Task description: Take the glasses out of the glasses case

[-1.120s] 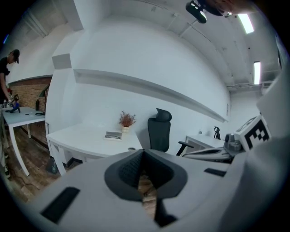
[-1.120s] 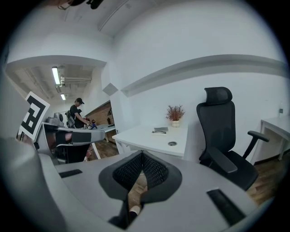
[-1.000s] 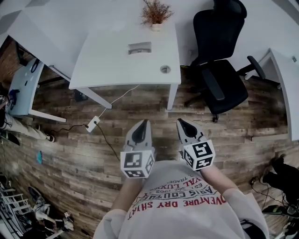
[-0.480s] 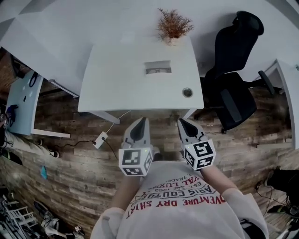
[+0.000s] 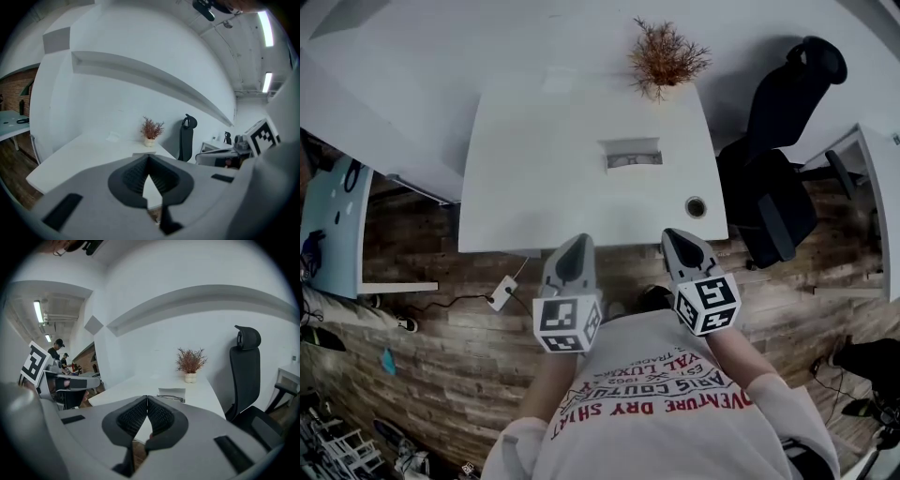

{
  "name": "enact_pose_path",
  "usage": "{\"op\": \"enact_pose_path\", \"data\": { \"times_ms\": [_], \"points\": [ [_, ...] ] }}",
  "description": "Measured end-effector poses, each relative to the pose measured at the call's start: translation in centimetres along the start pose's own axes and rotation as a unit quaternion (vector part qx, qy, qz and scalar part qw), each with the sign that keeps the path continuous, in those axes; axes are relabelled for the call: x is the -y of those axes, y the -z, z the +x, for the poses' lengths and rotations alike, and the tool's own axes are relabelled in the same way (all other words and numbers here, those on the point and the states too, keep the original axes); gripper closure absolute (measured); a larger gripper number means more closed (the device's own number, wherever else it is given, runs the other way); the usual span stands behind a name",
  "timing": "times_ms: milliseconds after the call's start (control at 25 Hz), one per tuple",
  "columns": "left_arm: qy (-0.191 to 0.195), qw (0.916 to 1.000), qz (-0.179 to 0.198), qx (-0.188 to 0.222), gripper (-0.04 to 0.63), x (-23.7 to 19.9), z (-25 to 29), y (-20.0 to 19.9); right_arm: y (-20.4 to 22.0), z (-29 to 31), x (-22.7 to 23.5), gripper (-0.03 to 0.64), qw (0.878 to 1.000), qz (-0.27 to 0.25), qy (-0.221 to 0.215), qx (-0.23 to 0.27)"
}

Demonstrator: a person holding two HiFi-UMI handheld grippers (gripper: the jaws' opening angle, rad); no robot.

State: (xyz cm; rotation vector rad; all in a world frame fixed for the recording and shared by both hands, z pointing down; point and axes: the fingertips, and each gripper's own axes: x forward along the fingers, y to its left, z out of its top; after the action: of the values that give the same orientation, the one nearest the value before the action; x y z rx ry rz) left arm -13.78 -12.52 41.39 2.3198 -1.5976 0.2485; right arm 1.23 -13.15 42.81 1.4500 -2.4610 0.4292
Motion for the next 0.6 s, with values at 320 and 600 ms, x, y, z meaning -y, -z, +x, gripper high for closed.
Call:
{"op": "enact_pose_path", "data": {
  "times_ms": [320, 600],
  "points": [
    [-0.016, 0.9996, -0.01, -0.02, 0.594, -2.2, 6.8, -1.1, -2.0, 6.8, 3.8, 0.604, 1.0, 0.008, -0.022, -0.014],
    [-0.029, 0.9987, -0.018, -0.037, 0.594, -3.4, 13.2, -3.1, -3.7, 13.1, 6.5, 0.604, 0.997, 0.02, -0.064, -0.04]
  ]
}}
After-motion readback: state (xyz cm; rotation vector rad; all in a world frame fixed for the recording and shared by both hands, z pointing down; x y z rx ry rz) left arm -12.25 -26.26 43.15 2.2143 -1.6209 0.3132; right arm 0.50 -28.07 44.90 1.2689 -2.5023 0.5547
